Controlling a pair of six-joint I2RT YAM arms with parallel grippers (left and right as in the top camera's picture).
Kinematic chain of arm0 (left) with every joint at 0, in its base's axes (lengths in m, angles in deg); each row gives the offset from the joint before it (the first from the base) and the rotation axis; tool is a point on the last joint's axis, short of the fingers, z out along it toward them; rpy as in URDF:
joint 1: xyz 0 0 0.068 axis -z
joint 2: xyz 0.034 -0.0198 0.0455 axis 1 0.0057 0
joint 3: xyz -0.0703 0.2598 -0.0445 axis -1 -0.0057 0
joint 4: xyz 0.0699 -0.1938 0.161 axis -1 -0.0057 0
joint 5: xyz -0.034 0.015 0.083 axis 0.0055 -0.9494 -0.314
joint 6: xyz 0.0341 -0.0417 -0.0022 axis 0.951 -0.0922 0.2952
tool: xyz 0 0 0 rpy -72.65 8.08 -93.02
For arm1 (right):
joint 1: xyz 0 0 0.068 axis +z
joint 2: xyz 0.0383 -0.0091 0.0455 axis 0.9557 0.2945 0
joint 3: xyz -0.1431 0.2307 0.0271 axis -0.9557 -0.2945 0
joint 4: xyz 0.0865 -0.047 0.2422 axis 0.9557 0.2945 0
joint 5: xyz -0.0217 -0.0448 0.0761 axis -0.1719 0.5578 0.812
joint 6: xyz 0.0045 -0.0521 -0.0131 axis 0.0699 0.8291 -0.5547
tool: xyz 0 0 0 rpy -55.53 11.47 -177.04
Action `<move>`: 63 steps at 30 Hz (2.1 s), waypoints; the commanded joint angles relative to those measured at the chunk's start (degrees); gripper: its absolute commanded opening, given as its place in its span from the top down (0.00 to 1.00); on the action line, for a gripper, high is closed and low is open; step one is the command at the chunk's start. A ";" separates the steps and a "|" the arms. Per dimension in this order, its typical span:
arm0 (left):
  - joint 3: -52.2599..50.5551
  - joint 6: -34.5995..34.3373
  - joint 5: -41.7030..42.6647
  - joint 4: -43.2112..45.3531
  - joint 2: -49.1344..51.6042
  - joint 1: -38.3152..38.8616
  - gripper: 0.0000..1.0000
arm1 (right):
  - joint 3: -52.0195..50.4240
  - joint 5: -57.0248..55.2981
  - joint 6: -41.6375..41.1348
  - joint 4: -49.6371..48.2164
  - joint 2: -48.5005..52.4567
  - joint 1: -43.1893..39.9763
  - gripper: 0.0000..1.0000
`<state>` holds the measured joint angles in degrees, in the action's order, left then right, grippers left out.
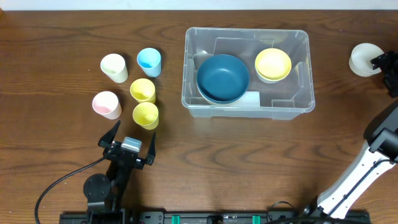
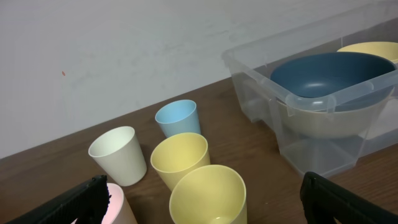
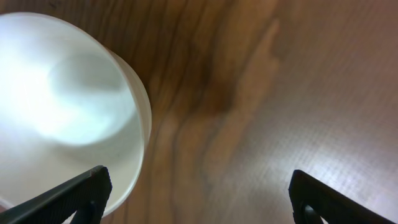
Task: Pack container
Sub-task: 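Release, withdraw right gripper, and grasp the white bowl's rim, then carry the white bowl over the bin and stack it on the yellow bowl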
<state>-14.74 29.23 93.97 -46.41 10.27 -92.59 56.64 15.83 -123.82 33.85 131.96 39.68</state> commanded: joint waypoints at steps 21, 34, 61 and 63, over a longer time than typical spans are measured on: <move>-1.22 0.94 0.33 -1.79 -0.35 -0.24 0.02 | -0.13 -3.52 3.23 6.47 2.40 -0.42 0.67; -1.22 0.96 0.33 -1.79 -0.35 -0.24 0.02 | 0.68 2.23 8.92 13.92 1.33 -0.68 0.99; -1.22 0.94 0.33 -1.79 -0.35 -0.24 0.02 | 0.50 14.05 18.38 13.00 -30.73 25.55 0.99; -1.22 0.94 0.33 -1.79 -0.35 -0.24 0.02 | 0.50 14.10 18.23 13.11 -29.00 27.54 0.99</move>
<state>-14.74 29.23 93.95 -46.41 10.27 -92.57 57.95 31.44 -107.27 46.71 100.27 64.69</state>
